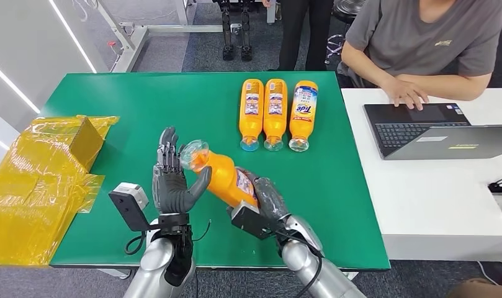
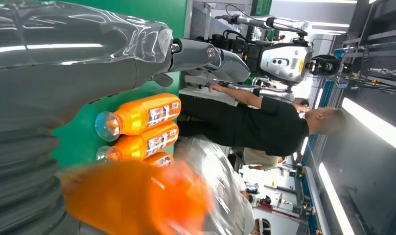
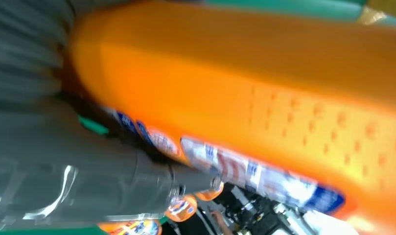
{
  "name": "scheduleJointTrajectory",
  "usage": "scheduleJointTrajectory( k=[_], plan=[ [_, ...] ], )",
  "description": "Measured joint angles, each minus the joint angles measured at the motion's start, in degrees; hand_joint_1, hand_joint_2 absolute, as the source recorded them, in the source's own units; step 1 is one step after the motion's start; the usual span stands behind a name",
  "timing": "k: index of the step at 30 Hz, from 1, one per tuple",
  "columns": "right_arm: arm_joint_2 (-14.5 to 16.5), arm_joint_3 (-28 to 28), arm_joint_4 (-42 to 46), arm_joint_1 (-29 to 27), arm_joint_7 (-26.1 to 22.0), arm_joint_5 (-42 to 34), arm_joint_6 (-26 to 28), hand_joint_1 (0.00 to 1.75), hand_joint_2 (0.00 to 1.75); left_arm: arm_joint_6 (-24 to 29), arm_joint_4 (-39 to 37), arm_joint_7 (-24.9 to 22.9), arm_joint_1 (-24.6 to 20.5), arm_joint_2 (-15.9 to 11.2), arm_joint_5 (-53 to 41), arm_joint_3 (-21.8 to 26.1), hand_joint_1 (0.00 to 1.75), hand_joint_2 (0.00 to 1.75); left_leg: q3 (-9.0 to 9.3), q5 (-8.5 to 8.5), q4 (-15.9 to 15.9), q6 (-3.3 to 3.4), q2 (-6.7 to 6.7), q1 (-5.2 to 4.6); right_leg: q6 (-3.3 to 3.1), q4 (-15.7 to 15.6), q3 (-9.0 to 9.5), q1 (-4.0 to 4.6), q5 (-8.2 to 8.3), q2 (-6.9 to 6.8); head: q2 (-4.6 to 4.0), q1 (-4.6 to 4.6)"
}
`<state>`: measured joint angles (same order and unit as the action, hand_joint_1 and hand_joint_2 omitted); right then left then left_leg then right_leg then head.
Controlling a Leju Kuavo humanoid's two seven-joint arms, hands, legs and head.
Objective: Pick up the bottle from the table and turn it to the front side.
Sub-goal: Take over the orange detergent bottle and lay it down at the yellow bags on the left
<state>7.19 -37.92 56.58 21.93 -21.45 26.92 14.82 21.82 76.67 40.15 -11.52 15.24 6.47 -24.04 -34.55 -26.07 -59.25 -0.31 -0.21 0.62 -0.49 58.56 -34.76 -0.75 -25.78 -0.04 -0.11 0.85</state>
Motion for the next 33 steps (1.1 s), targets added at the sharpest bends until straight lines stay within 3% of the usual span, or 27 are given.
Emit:
scheduleJointTrajectory(
  k=[6,26,30,33],
  plan=[
    [0.4,-2.1,-2.1,1.5,-0.1,2.1,-2.7,1.75,1.75,0.5,0.0,0.0,0.0,-0.3,0.6,0.0,0.00,1.75,-0.01,0.00,0.0,0.00,0.00,0.00,0.00,0.0,-0.01,0.00,0.00,0.00,0.00,0.00],
    [3.0,-3.8,-5.5,4.8,-4.1,2.6,-4.1,1.75,1.75,0.9,0.0,0.2,-0.9,-0.7,1.6,0.0,0.00,1.75,-0.03,0.01,0.0,0.00,-0.01,0.00,0.00,0.0,-0.01,0.00,0.00,-0.01,0.00,0.00],
    [3.0,-3.8,-5.5,5.0,-4.2,2.6,-4.6,1.75,1.75,0.8,0.1,0.3,-0.8,-0.8,1.4,0.0,1.75,1.75,-0.03,0.01,0.0,0.00,-0.01,0.00,0.00,0.0,-0.01,0.00,0.00,-0.01,0.00,0.01],
    [3.2,-3.8,-5.6,5.2,-4.2,2.6,-4.7,1.75,1.75,0.7,0.5,0.3,-0.6,-0.8,1.1,0.0,1.75,1.75,-0.04,0.01,0.0,0.00,-0.01,0.00,0.00,0.0,-0.01,0.00,0.00,-0.01,0.00,0.00]
  ],
)
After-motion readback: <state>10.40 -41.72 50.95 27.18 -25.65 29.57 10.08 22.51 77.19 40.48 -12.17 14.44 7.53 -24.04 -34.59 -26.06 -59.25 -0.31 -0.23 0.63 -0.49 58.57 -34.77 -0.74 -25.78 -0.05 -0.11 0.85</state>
